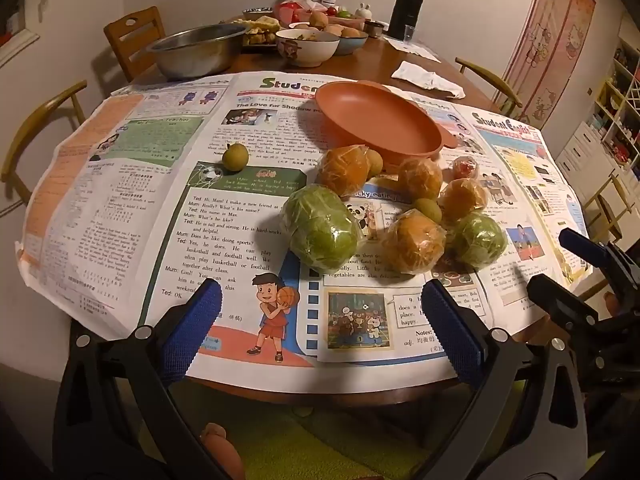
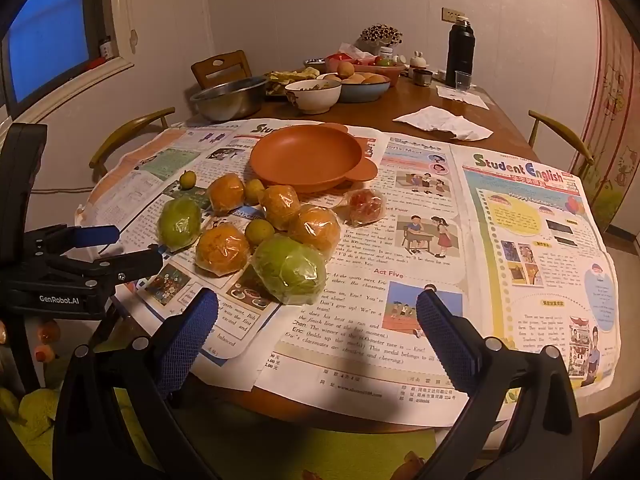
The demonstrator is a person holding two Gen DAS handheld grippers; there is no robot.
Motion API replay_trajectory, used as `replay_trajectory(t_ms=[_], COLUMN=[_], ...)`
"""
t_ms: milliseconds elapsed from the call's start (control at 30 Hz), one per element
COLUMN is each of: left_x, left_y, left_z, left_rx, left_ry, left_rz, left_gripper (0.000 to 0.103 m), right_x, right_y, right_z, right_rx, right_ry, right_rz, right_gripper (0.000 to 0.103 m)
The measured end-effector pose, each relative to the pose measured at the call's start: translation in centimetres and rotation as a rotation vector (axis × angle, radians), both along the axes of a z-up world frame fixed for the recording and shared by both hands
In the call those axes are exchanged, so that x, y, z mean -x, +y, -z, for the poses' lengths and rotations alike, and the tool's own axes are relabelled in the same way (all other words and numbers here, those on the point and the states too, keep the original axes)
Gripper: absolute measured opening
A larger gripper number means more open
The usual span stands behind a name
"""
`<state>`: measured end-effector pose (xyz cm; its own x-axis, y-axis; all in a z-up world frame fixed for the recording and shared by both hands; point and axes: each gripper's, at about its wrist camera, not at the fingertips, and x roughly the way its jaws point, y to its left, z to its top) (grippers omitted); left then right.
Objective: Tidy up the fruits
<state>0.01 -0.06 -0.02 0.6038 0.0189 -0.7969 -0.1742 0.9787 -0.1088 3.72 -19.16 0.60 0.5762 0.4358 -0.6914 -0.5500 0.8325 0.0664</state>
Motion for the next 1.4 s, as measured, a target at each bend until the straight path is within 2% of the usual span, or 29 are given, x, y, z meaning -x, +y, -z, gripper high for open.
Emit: replay_trajectory(t_ms=[267,467,1400], left_x=[-0.41,-0.17,-0.03], left_y=[-0.31,0.64,0.58], left_z=[0.02,-0.66,-0.36], left_rx=[0.019,0.016,0.012], left_ry=[0.010,-0.007,-0.011], left_rz=[-0.010,-0.001,-0.001], left_gripper=[0.094,0.094,0.094], right_x=[0.11,0.14,-0.32], right_y=[0.44,0.43,0.52], right_z=[0.38,0.42,0.59], right_rx=[0.007,0.004,-0.001], right_ry=[-0.002,0.005,0.019], right_rz=[0.000,-0.003,-0.002], right_gripper=[0.099,0.099,0.099])
